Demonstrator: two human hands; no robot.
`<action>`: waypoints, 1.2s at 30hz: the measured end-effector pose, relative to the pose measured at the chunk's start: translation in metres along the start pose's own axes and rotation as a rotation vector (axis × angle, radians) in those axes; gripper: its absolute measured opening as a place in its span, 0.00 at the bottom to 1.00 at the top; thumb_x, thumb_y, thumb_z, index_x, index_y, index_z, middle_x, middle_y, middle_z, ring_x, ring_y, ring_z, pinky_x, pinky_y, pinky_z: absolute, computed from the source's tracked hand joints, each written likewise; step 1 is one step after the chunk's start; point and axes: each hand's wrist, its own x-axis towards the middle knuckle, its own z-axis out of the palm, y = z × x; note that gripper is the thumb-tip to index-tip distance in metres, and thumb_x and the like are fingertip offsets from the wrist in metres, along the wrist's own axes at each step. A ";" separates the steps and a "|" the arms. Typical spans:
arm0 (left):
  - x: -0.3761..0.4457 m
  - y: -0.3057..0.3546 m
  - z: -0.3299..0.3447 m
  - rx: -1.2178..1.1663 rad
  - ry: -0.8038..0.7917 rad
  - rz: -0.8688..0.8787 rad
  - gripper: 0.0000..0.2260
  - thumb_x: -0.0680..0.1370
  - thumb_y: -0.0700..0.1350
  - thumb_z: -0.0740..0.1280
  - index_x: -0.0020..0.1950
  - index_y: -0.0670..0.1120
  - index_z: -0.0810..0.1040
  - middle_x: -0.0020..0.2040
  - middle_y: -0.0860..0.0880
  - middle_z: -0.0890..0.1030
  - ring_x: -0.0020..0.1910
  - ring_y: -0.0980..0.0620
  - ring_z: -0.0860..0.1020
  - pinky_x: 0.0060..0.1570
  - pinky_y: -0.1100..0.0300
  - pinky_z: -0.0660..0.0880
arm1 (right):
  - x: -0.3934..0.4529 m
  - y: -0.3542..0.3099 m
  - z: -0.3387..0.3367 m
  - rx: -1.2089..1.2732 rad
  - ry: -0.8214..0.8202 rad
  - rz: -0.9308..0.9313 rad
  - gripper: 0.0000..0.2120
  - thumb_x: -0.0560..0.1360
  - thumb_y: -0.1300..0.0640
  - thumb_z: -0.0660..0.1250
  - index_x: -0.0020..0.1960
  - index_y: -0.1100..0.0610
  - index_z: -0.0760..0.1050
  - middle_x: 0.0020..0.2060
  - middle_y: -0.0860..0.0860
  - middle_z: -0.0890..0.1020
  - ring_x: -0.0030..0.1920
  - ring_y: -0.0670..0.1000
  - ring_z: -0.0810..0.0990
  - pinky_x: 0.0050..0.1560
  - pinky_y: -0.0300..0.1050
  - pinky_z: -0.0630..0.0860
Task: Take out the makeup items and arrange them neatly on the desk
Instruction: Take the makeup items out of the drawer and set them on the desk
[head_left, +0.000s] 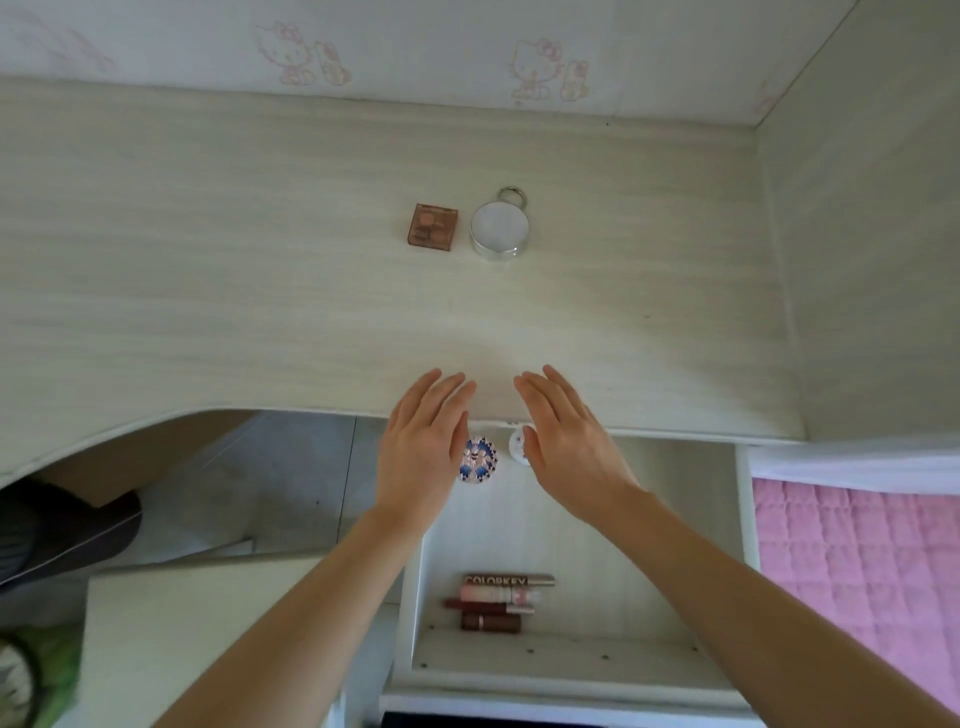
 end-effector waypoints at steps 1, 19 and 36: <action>-0.012 0.004 0.002 -0.002 0.009 -0.007 0.13 0.79 0.38 0.64 0.62 0.41 0.78 0.62 0.46 0.79 0.65 0.42 0.74 0.61 0.46 0.73 | -0.010 -0.002 0.003 0.013 0.001 -0.010 0.23 0.75 0.66 0.63 0.69 0.67 0.67 0.66 0.60 0.73 0.72 0.61 0.65 0.69 0.55 0.67; -0.052 0.003 0.104 0.074 -0.346 -0.295 0.15 0.79 0.38 0.61 0.66 0.44 0.73 0.69 0.49 0.70 0.70 0.50 0.65 0.64 0.60 0.66 | -0.045 0.044 0.110 -0.127 -0.268 0.095 0.25 0.77 0.60 0.60 0.74 0.61 0.61 0.71 0.56 0.67 0.72 0.56 0.63 0.65 0.49 0.70; -0.057 -0.032 0.152 0.231 -0.449 -0.347 0.31 0.79 0.50 0.62 0.76 0.40 0.52 0.68 0.42 0.65 0.64 0.45 0.66 0.64 0.57 0.63 | -0.015 0.058 0.151 -0.060 -0.284 0.404 0.28 0.77 0.52 0.65 0.71 0.61 0.59 0.65 0.57 0.68 0.64 0.58 0.68 0.57 0.51 0.74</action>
